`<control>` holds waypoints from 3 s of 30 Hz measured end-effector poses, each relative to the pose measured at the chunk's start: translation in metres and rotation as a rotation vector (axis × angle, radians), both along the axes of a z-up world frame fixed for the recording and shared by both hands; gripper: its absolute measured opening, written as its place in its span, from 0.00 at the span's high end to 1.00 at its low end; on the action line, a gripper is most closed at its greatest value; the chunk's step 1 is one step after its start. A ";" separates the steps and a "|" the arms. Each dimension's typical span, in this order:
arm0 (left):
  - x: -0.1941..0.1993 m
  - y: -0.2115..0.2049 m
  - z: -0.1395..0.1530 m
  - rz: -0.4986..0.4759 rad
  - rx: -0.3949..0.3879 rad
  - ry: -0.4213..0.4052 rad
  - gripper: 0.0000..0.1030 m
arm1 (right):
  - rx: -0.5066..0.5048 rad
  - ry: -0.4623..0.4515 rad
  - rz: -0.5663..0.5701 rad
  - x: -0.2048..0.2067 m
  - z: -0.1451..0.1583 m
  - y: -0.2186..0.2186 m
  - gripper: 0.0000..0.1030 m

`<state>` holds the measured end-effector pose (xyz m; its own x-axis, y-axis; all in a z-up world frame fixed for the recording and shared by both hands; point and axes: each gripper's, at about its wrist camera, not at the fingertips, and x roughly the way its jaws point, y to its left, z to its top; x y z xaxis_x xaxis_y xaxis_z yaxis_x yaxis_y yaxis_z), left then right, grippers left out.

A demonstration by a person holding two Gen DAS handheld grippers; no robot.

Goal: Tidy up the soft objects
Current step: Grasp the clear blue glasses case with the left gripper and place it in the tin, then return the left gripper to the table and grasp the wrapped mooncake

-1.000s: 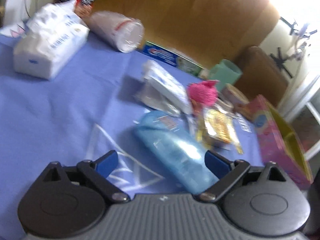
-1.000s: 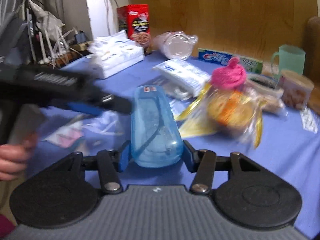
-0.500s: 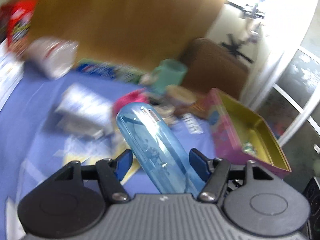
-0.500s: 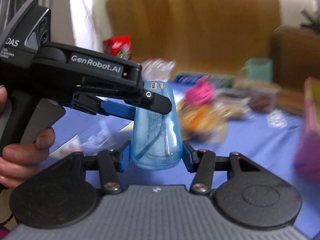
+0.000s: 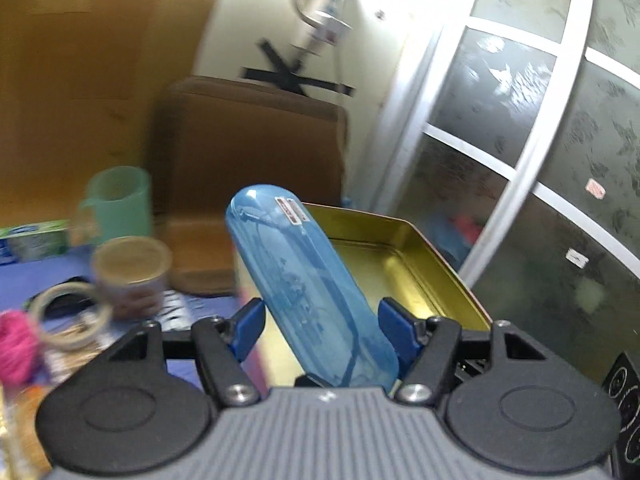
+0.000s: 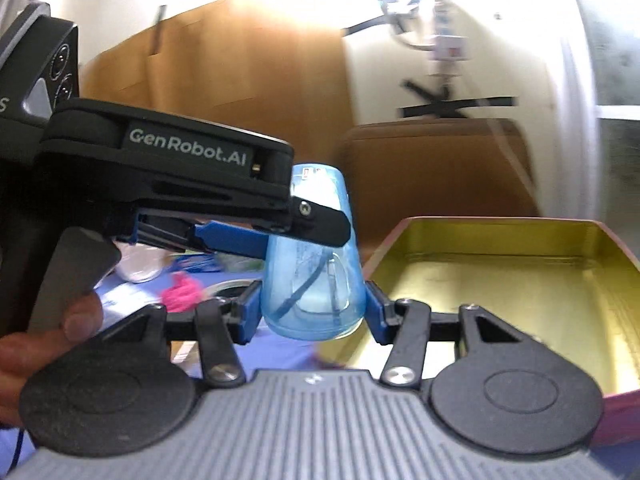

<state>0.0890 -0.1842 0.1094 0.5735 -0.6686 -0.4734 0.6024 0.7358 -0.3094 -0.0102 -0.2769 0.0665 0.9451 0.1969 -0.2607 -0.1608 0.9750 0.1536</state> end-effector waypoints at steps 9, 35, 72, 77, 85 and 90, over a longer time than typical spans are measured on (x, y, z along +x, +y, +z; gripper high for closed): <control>0.027 -0.061 -0.025 -0.068 0.040 0.033 0.39 | 0.040 0.049 -0.138 0.025 -0.023 -0.053 0.47; -0.031 0.116 -0.006 0.175 -0.051 -0.233 0.19 | -0.025 -0.071 -0.132 0.021 -0.009 0.018 0.43; -0.004 0.283 -0.080 0.497 -0.199 -0.026 0.17 | -0.049 0.338 0.251 0.112 -0.063 0.171 0.25; -0.002 0.283 -0.082 0.496 -0.188 0.005 0.17 | -0.089 0.308 0.263 0.100 -0.059 0.173 0.30; -0.005 0.265 -0.084 0.441 -0.123 0.026 0.17 | -0.030 0.351 0.476 0.065 -0.060 0.158 0.23; -0.013 0.258 -0.085 0.378 -0.129 0.035 0.13 | -0.016 0.372 0.479 0.062 -0.067 0.159 0.14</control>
